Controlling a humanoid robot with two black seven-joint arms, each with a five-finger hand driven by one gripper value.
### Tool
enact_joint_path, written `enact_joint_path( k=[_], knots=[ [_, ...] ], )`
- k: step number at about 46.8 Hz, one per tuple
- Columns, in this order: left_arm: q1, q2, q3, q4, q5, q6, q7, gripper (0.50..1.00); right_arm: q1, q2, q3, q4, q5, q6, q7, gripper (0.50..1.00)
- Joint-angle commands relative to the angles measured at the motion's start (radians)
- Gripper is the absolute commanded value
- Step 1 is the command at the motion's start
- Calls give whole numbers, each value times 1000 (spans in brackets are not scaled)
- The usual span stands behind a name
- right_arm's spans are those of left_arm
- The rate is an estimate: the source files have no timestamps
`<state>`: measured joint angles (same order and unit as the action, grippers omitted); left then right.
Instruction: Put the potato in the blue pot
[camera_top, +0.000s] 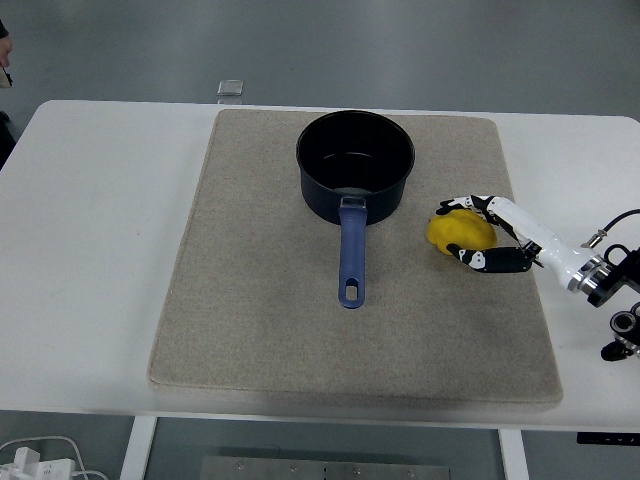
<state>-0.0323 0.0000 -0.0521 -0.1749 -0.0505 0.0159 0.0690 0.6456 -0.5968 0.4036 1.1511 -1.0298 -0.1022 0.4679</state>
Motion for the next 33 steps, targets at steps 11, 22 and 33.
enact_joint_path(
  k=[11,22,33],
  knots=[
    [0,0,0,3,-2,-1,0,999,71,-15,-5,1,8,7,-5,500],
    [-1,0,0,-3,0,-1,0,999,157,-58,-23,-1,42,29,-11,500],
    [-6,0,0,0,0,-1,0,999,278,-66,-98,-2,91,38,-14,500]
  ],
)
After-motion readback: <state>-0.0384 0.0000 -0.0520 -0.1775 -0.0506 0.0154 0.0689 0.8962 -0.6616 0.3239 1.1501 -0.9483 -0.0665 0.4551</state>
